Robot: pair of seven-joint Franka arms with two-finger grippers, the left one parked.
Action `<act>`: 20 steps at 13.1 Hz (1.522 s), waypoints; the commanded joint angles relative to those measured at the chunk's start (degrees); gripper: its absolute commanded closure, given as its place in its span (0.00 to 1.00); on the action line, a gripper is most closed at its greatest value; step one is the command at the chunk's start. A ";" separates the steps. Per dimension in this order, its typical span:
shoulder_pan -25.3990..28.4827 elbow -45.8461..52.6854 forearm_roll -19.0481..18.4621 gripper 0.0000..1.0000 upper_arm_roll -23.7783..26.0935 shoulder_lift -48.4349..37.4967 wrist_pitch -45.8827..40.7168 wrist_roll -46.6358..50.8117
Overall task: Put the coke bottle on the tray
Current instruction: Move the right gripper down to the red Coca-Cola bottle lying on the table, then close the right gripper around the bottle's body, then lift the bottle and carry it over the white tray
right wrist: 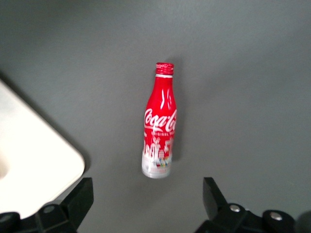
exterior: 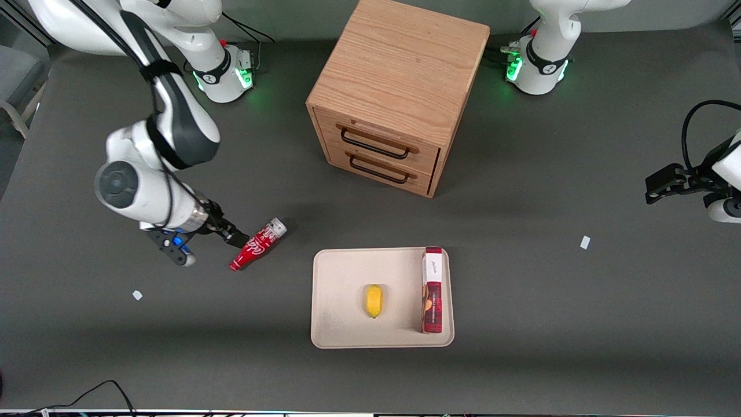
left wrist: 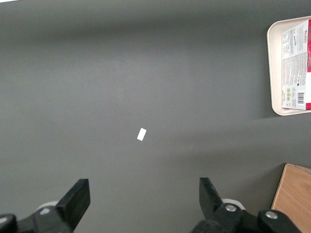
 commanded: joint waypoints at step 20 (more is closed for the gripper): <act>0.82 -4.53 -15.63 1.00 0.13 11.74 18.78 17.03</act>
